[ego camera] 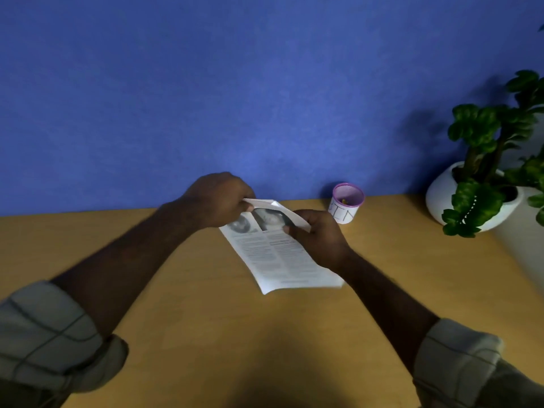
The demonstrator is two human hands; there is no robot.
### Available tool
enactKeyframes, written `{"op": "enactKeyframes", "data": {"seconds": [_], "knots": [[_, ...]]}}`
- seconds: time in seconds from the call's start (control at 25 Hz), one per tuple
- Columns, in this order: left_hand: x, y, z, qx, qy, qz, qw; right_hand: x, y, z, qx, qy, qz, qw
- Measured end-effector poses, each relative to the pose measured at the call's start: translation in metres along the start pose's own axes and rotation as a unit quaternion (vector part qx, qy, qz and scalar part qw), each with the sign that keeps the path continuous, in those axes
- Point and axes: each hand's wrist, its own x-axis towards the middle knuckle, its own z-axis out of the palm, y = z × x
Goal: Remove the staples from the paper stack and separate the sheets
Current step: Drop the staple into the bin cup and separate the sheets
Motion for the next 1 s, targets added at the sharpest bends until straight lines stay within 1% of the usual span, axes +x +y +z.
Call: {"op": "enactKeyframes", "data": {"seconds": [0.04, 0.12, 0.16, 0.2, 0.24, 0.32, 0.36, 0.4, 0.48, 0.52, 0.56, 0.68, 0.76, 0.88, 1.0], "knots": [[0.001, -0.002, 0.000, -0.022, 0.022, 0.008, 0.999, -0.002, -0.001, 0.001, 0.031, 0.017, 0.012, 0.999], [0.002, -0.010, 0.005, -0.125, 0.105, 0.011, 0.987, -0.005, -0.001, 0.002, 0.102, 0.045, 0.040, 0.993], [0.002, -0.015, 0.010, -0.197, 0.154, -0.005, 0.968, -0.006, 0.000, 0.001, 0.151, 0.059, 0.057, 0.985], [0.001, -0.017, 0.015, -0.272, 0.198, -0.037, 0.941, -0.007, 0.003, 0.000, 0.202, 0.071, 0.077, 0.974], [0.001, -0.019, 0.022, -0.349, 0.222, -0.081, 0.907, -0.008, 0.007, -0.002, 0.248, 0.080, 0.094, 0.961], [-0.003, -0.018, 0.035, -0.492, 0.203, -0.174, 0.828, -0.011, 0.016, -0.002, 0.314, 0.084, 0.112, 0.939], [-0.006, -0.019, 0.042, -0.550, 0.183, -0.191, 0.792, -0.013, 0.021, -0.001, 0.338, 0.081, 0.118, 0.930], [-0.008, -0.021, 0.048, -0.595, 0.158, -0.186, 0.766, -0.015, 0.025, 0.001, 0.358, 0.074, 0.124, 0.923], [-0.014, -0.017, 0.051, -0.647, 0.099, -0.146, 0.742, -0.019, 0.029, 0.006, 0.380, 0.056, 0.134, 0.913], [-0.016, -0.014, 0.051, -0.654, 0.086, -0.134, 0.740, -0.021, 0.031, 0.008, 0.388, 0.049, 0.137, 0.910], [-0.016, -0.012, 0.053, -0.651, 0.092, -0.132, 0.742, -0.024, 0.032, 0.010, 0.400, 0.043, 0.137, 0.905], [-0.013, -0.008, 0.062, -0.614, 0.135, -0.147, 0.764, -0.028, 0.038, 0.018, 0.427, 0.030, 0.130, 0.894], [-0.011, -0.010, 0.069, -0.587, 0.155, -0.166, 0.777, -0.030, 0.041, 0.020, 0.400, 0.017, 0.138, 0.906], [-0.012, -0.015, 0.070, -0.549, 0.175, -0.181, 0.797, -0.026, 0.046, 0.013, 0.299, 0.009, 0.153, 0.942], [-0.014, -0.024, 0.065, -0.500, 0.188, -0.177, 0.827, -0.020, 0.063, -0.006, 0.254, 0.054, 0.161, 0.952]]}}
